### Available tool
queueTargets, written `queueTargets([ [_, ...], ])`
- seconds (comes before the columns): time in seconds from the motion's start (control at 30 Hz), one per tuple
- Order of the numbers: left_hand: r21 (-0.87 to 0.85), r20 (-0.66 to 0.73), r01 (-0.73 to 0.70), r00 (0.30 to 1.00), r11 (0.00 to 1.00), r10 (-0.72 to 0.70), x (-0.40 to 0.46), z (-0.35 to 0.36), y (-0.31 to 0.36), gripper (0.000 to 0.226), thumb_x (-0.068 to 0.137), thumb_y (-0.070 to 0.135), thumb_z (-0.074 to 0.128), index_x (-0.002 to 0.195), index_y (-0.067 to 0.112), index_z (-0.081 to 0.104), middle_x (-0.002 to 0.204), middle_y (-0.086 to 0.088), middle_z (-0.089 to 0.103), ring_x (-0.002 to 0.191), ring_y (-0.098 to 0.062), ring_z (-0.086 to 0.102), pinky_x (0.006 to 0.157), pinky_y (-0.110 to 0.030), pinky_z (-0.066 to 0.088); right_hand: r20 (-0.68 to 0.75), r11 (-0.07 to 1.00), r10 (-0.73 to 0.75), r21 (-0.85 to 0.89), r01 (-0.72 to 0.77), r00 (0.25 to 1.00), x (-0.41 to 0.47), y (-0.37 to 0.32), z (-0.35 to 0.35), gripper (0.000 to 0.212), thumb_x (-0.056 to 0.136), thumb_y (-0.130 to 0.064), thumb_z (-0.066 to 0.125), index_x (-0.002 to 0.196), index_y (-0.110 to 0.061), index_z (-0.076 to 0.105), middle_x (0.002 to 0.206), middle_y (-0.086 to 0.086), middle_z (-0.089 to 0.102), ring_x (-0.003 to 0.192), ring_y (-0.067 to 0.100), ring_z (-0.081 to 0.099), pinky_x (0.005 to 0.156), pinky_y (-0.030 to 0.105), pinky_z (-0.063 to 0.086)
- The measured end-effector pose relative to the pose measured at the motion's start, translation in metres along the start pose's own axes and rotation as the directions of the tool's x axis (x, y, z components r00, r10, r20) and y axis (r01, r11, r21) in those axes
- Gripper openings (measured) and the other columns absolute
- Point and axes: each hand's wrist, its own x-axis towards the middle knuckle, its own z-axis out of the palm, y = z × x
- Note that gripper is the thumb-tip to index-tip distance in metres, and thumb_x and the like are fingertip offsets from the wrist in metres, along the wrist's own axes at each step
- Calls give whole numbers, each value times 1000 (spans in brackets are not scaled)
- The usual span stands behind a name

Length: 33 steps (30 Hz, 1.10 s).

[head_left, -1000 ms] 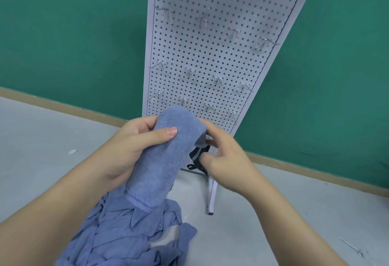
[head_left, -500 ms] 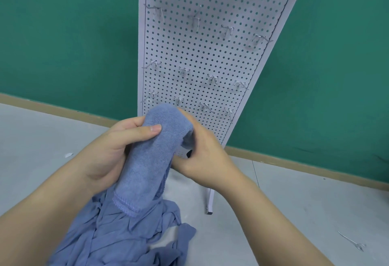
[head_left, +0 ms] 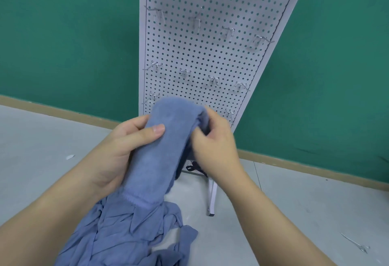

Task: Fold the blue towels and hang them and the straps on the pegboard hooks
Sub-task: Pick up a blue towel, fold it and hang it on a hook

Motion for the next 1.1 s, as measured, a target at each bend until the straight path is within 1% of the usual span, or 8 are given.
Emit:
queueTargets([
  [0.07,48,4,-14,1000,999,14,-1,6,-7,30,78,21,69,105,12,78,103,-13,78,84,-20,75,67,-26,60,-101,991,94,100,-84,990,5,-3,-11,21,97,-9,58,77,-9,52,70,6,51,64,15,43,58,35,43],
  [0.17,131,17,-16,1000,991,14,0,12,-18,33,80,21,76,112,12,75,112,-9,78,98,-22,76,76,-25,59,-81,942,258,243,-232,963,8,-4,-21,17,100,-13,58,85,-5,56,74,8,61,68,15,53,62,28,48],
  [0.23,169,-24,-32,999,985,37,3,13,-19,36,82,22,81,115,11,73,111,-7,78,101,-23,76,77,-25,59,-13,882,357,333,-333,934,8,-1,-19,14,101,-18,59,98,-5,63,95,18,74,85,24,67,81,40,59],
  [0.33,216,-121,-69,988,974,97,8,13,-19,35,79,25,83,109,10,73,104,-6,79,94,-21,76,74,-25,60,9,837,429,372,-401,903,9,6,-14,20,102,-20,57,113,-5,65,114,17,74,114,34,69,105,57,52],
  [0.57,369,-119,-101,981,924,155,13,11,-21,36,76,38,73,103,14,72,97,-1,79,89,-16,75,74,-25,58,154,657,536,541,-524,830,12,7,-11,35,104,-24,56,132,-3,63,123,14,74,118,30,69,108,52,51],
  [0.77,526,-162,-164,944,834,288,14,2,-19,53,78,68,76,109,26,67,101,15,74,91,-1,71,76,-18,53,287,540,548,596,-594,786,10,2,-9,33,106,-32,51,121,-9,69,118,11,77,116,28,70,105,49,52],
  [0.97,579,-78,-185,957,794,280,13,-3,-20,51,91,65,63,96,14,69,81,-3,73,68,-6,64,59,-16,48,232,738,435,463,-492,870,11,5,-6,31,106,-24,53,127,-5,67,118,8,77,115,24,71,108,50,52],
  [1.1,523,-122,-198,945,829,303,15,-9,-16,62,88,66,67,100,5,65,80,-14,69,63,-12,62,54,-20,49,299,745,329,501,-441,896,11,5,-11,38,79,-20,56,112,-6,68,114,9,73,107,31,65,101,48,48],
])
